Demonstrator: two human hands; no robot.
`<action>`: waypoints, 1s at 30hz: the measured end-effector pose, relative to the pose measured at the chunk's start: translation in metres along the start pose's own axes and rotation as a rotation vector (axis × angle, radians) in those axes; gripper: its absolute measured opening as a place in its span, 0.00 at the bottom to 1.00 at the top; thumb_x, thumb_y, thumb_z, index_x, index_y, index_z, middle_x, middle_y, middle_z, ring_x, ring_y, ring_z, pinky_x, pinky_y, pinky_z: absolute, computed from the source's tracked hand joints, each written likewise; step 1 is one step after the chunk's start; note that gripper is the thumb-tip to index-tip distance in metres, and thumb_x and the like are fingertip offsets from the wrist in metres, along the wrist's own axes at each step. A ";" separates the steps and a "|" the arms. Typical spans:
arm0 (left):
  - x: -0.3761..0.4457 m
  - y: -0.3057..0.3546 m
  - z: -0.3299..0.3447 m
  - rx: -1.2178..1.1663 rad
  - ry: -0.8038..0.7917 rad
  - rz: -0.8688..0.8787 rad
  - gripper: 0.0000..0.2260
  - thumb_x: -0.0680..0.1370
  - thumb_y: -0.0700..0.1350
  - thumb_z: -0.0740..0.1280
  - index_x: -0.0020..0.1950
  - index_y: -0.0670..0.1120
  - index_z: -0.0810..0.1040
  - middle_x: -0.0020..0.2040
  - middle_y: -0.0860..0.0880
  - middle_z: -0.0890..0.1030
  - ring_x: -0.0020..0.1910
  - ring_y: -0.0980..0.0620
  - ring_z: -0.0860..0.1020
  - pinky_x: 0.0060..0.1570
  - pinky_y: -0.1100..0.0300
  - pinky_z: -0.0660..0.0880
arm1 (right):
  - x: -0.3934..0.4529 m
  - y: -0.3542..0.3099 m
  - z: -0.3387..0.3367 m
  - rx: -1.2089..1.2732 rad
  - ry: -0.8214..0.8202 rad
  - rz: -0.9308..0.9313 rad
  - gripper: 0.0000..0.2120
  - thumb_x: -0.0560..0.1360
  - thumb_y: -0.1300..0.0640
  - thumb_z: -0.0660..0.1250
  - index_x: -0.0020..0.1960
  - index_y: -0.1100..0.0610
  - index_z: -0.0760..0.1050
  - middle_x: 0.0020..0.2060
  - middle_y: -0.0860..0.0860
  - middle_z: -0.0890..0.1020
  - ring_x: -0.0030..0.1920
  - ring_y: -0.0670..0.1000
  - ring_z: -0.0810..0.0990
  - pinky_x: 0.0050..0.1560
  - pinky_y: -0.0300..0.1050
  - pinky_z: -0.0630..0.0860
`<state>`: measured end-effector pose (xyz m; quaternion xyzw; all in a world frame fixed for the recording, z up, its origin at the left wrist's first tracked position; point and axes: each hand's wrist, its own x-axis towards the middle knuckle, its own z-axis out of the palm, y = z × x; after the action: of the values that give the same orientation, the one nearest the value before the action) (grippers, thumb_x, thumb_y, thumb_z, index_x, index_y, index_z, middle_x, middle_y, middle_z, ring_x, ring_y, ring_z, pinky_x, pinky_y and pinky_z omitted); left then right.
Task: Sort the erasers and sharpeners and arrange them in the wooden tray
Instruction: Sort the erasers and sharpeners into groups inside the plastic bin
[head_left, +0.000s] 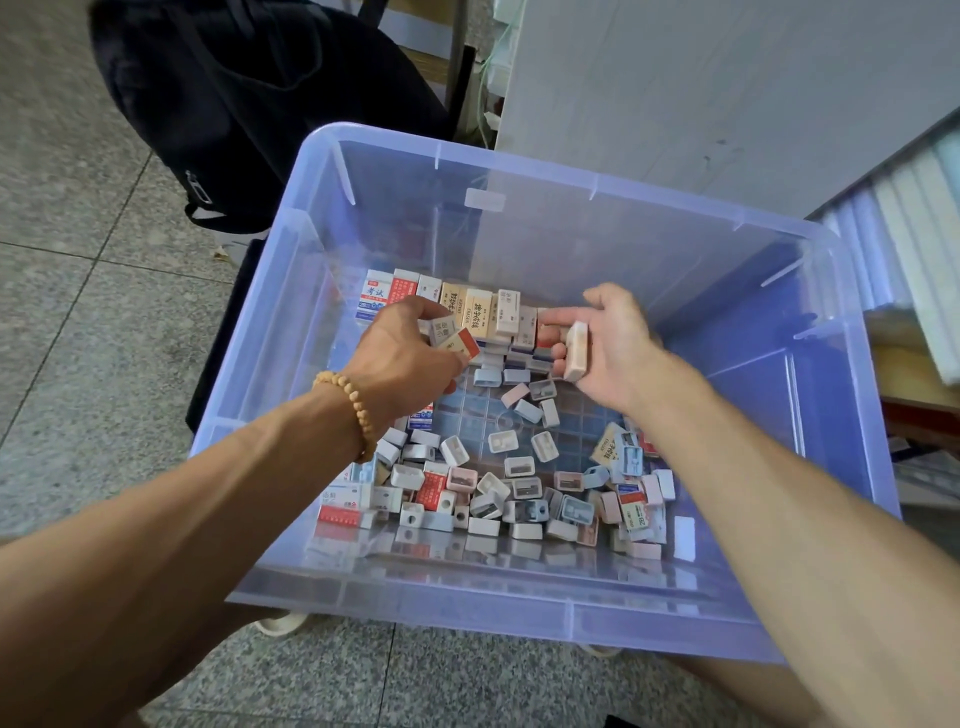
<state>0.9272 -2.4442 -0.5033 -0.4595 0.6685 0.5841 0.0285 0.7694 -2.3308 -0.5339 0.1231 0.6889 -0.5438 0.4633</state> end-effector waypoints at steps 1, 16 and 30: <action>0.000 0.001 0.001 -0.004 -0.002 -0.002 0.20 0.77 0.36 0.69 0.67 0.47 0.70 0.48 0.47 0.80 0.38 0.54 0.81 0.25 0.71 0.73 | -0.002 0.000 -0.005 0.067 -0.057 0.029 0.21 0.79 0.56 0.53 0.57 0.69 0.77 0.39 0.59 0.78 0.34 0.50 0.72 0.33 0.43 0.70; 0.004 0.004 0.010 -0.040 -0.005 -0.022 0.22 0.77 0.35 0.70 0.69 0.46 0.70 0.47 0.47 0.81 0.39 0.53 0.83 0.30 0.66 0.77 | 0.018 0.009 0.005 -0.275 0.291 -0.309 0.16 0.66 0.65 0.80 0.46 0.53 0.76 0.43 0.51 0.85 0.45 0.52 0.85 0.50 0.52 0.83; 0.008 0.001 0.013 -0.041 -0.007 -0.035 0.17 0.76 0.37 0.71 0.64 0.43 0.72 0.48 0.48 0.82 0.41 0.53 0.83 0.34 0.63 0.77 | 0.027 0.022 0.004 -0.641 0.426 -0.428 0.08 0.72 0.52 0.73 0.35 0.49 0.79 0.41 0.45 0.85 0.46 0.49 0.83 0.48 0.50 0.83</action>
<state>0.9156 -2.4387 -0.5108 -0.4693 0.6483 0.5987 0.0317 0.7715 -2.3349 -0.5681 -0.0631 0.9129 -0.3487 0.2027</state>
